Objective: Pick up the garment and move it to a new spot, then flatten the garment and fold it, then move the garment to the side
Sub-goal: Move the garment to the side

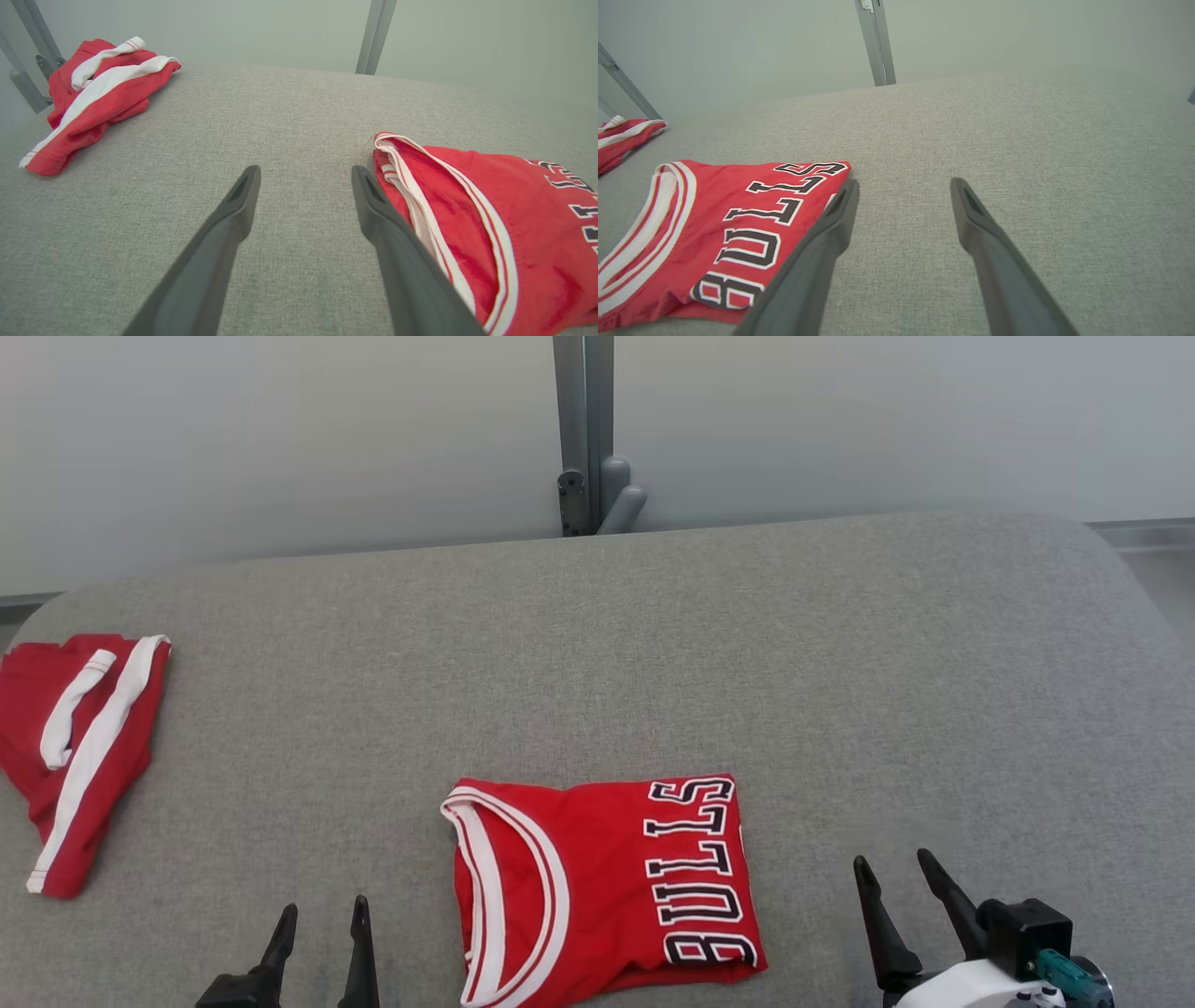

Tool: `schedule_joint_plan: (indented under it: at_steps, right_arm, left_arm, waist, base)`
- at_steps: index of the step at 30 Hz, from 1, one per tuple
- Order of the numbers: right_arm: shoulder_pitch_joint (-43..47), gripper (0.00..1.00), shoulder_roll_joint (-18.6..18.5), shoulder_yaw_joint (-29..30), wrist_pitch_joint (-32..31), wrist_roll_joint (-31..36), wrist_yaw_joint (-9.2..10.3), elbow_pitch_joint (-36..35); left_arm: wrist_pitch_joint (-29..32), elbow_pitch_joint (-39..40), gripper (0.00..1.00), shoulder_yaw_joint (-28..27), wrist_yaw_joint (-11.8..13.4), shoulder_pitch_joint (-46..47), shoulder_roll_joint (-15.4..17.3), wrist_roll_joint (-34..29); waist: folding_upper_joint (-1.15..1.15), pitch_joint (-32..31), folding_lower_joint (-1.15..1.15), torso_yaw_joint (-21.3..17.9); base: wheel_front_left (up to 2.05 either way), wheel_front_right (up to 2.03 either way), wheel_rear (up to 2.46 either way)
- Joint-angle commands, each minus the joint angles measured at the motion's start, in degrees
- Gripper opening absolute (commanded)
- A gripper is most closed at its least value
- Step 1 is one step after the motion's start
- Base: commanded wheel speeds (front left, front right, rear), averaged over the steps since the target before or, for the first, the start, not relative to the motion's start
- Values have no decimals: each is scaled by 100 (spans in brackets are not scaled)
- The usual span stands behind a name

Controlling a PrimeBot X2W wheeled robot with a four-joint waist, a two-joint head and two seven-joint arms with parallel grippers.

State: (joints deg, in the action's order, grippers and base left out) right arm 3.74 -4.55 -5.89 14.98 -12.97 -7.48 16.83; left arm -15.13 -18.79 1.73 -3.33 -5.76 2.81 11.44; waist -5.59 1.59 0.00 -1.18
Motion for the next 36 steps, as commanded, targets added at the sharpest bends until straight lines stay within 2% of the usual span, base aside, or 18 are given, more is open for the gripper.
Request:
schedule_joint_plan:
  at_steps: [1,11,22,23,24,27,30,36]
  right_arm:
    - [-73,100,-12,-64,7,-19,-1,14]
    - [-652,100,46,-685,7,-647,-1,571]
    - [-1442,100,76,-1390,-9,-1799,-1,2070]
    - [-1483,70,37,-1474,-12,-1879,-1,2121]
    - [-1523,0,3,-1547,-13,-1952,-1,2160]
    - [-1659,0,-103,-1634,-13,-2049,-1,2131]
    - [-1735,0,-249,-1442,2,-1972,5,2022]
    - [-1555,0,-301,-1153,7,-1711,5,1958]
  left_arm:
    - [1,63,100,49,0,48,17,-33]
    - [1,174,100,344,13,284,17,-27]
    - [1,278,100,465,46,484,17,-38]
    - [1,287,100,464,51,494,17,-44]
    - [1,296,100,460,57,499,17,-48]
    - [1,314,100,442,69,507,17,-48]
    - [1,335,100,452,38,472,16,-34]
    - [1,328,100,468,-12,316,17,6]
  waist:
    - [0,159,0,143]
    - [0,690,0,771]
    - [0,1046,0,1271]
    - [0,1053,0,1280]
    - [0,1056,0,1282]
    - [0,1026,0,1217]
    - [0,934,0,1049]
    - [0,632,0,318]
  base:
    - [0,0,0]
    - [0,0,0]
    - [0,0,0]
    - [0,0,0]
    - [0,0,0]
    - [0,0,0]
    - [0,0,0]
    - [0,0,0]
